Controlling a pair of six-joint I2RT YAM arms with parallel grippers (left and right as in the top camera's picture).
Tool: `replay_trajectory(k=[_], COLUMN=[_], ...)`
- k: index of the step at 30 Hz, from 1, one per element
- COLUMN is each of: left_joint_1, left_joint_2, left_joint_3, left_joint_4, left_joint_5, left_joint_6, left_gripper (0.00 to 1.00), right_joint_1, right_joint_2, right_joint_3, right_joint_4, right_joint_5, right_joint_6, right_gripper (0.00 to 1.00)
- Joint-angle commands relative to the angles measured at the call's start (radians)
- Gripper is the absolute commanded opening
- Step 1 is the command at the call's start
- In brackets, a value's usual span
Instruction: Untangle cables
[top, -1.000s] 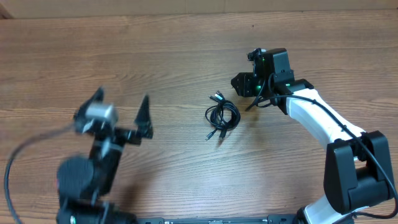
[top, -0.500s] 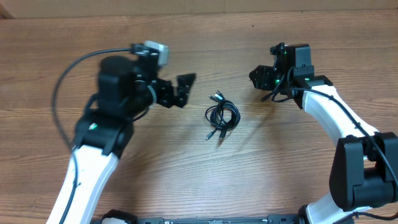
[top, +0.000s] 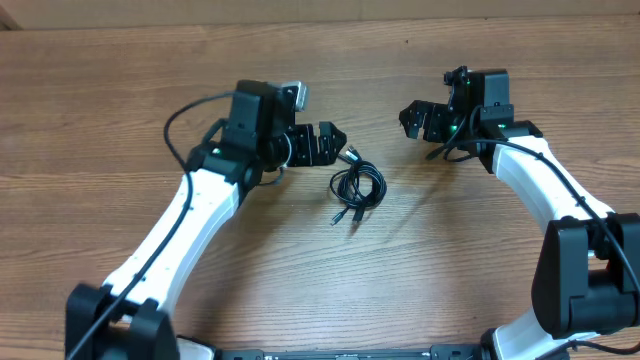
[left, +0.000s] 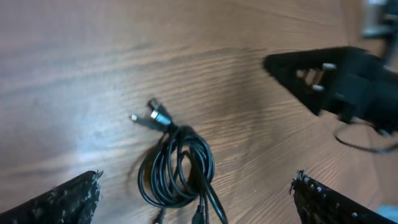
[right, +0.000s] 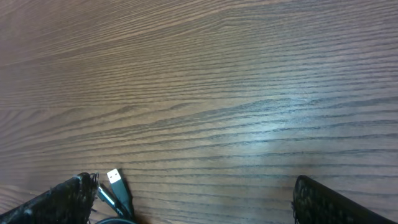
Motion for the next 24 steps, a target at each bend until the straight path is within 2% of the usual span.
replay_trajectory(k=[1,6,9,13,19,22,24], left_joint_1=[-0.01,-0.055,-0.09,-0.144,-0.205,-0.222,-0.229], left_joint_2=[0.055,0.106,0.12,0.135,0.179,0.211,0.235], left_joint_3=[0.021,0.021,0.021,0.021,0.021,0.021,0.021], left_joint_4=[0.004,0.005,0.005,-0.006,-0.041,-0.046,-0.046], left_joint_5=[0.026,-0.022,-0.092,-0.19,-0.254,-0.254,-0.255], left_joint_6=[-0.176,-0.195,-0.214,-0.217,-0.216,-0.196,-0.168], left_gripper=[1.0,0.83,0.63,0.54,0.52,0.44,0.35], right_joint_1=[-0.003,-0.003,-0.003,-0.003,-0.003,-0.003,-0.003], right_joint_2=[-0.017,-0.017,-0.017,-0.017,-0.017,-0.017,-0.017], right_joint_3=[0.032,0.032,0.032,0.032,0.032,0.032,0.032], right_joint_4=[0.02,0.043,0.056,0.074,0.072,0.072,0.068], right_joint_5=[0.023,0.063,0.063,0.063,0.063,0.063,0.063], right_joint_6=[-0.001,-0.001,-0.001,-0.001,-0.001,-0.001,0.0], right_gripper=[1.0,1.0,1.0,1.0,1.0,1.0,1.0])
